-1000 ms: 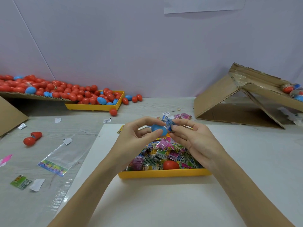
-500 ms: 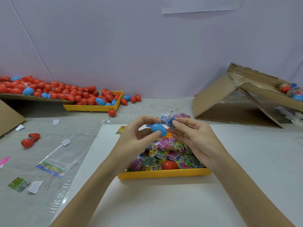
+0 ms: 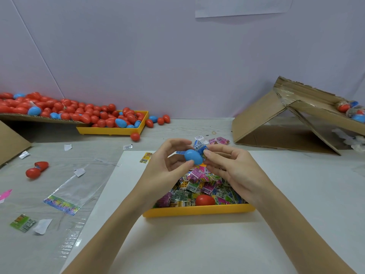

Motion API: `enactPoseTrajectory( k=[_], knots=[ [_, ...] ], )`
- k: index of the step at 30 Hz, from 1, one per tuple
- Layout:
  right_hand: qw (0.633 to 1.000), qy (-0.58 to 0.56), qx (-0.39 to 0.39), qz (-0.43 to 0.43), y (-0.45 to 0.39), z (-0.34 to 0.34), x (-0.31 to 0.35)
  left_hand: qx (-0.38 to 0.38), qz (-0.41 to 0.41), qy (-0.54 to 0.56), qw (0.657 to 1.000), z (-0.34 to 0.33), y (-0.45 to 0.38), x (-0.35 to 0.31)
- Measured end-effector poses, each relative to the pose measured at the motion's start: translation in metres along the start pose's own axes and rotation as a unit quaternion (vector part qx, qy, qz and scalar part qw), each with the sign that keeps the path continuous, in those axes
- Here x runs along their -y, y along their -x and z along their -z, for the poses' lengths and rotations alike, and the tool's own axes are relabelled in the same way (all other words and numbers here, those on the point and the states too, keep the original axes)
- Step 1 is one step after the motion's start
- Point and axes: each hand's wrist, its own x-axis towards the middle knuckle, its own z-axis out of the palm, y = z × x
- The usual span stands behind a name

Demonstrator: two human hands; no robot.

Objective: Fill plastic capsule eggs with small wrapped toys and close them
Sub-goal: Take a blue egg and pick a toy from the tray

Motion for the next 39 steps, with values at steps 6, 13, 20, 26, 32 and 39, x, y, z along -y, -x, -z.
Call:
enactPoseTrajectory(
  k=[6, 13, 20, 26, 32, 39],
  knots=[
    [1.000, 0.018, -0.001, 0.013, -0.0001, 0.0003, 0.0002, 0.007, 0.003, -0.019, 1.000, 0.0002, -0.0001, -0.0010],
    [0.999, 0.030, -0.007, 0.015, -0.0007, 0.0009, -0.0013, 0.012, 0.001, -0.018, 1.000, 0.0001, -0.0001, -0.0035],
    [0.999, 0.040, 0.000, 0.023, -0.0003, 0.0002, -0.0015, 0.018, 0.008, -0.029, 0.999, 0.0002, 0.0001, -0.0043],
    [0.993, 0.101, 0.006, 0.055, -0.0001, 0.0004, -0.0036, 0.011, 0.021, -0.024, 0.999, -0.0002, -0.0004, -0.0045],
    [0.978, 0.186, -0.005, 0.095, -0.0009, 0.0015, -0.0054, 0.004, 0.045, -0.013, 0.999, 0.0010, -0.0011, -0.0045],
    [0.971, 0.215, -0.001, 0.106, -0.0013, 0.0011, -0.0072, -0.005, 0.057, 0.037, 0.998, 0.0031, -0.0029, -0.0005]
  ],
)
